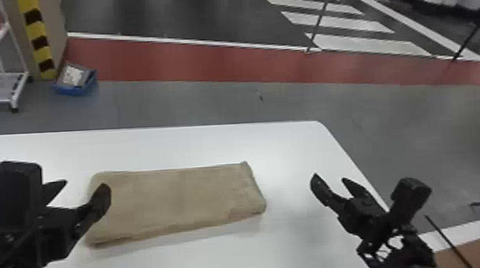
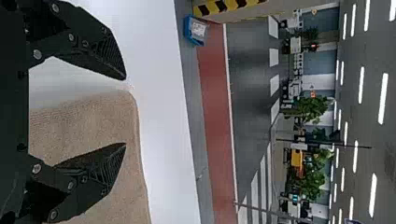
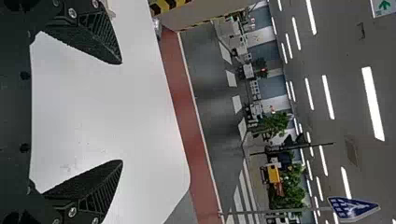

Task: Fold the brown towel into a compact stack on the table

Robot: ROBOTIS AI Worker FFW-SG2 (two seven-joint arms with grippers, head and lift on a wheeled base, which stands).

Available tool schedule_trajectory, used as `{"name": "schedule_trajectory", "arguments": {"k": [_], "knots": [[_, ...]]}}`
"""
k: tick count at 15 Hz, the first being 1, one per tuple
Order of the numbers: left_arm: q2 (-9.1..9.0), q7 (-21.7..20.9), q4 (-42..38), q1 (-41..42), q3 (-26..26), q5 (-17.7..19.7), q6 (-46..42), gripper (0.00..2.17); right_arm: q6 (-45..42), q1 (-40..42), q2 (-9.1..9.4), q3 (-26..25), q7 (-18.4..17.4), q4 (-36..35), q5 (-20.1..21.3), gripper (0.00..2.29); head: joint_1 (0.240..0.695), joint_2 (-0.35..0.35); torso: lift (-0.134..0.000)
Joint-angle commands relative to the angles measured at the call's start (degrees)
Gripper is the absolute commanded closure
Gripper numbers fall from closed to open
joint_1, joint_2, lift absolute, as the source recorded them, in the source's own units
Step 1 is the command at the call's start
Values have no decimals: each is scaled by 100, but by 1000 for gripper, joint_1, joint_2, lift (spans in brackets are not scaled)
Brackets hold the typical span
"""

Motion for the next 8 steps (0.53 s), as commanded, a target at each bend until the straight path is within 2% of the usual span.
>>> {"name": "schedule_trajectory", "arguments": {"k": [1,3,4,6,7,8], "knots": [[13,37,197,-94,-43,-9,-276,157,415,-173,9,95,-16,-1,-26,144,695,-308,-125],[-5,64,645,-296,-210,17,-716,130,643,-340,9,297,-113,87,-9,181,695,-288,-125],[-14,2,830,-366,-280,17,-909,194,714,-410,18,376,-113,122,-9,191,695,-282,-125],[-31,-103,1102,-515,-394,70,-909,842,1048,-665,9,552,10,325,-9,194,695,-269,-125],[-49,-156,1146,-568,-412,105,-663,1393,1171,-805,9,587,327,430,-53,194,695,-257,-125],[-58,-218,1164,-603,-403,140,-382,1760,1399,-946,18,614,652,500,-61,194,695,-246,-125]]}}
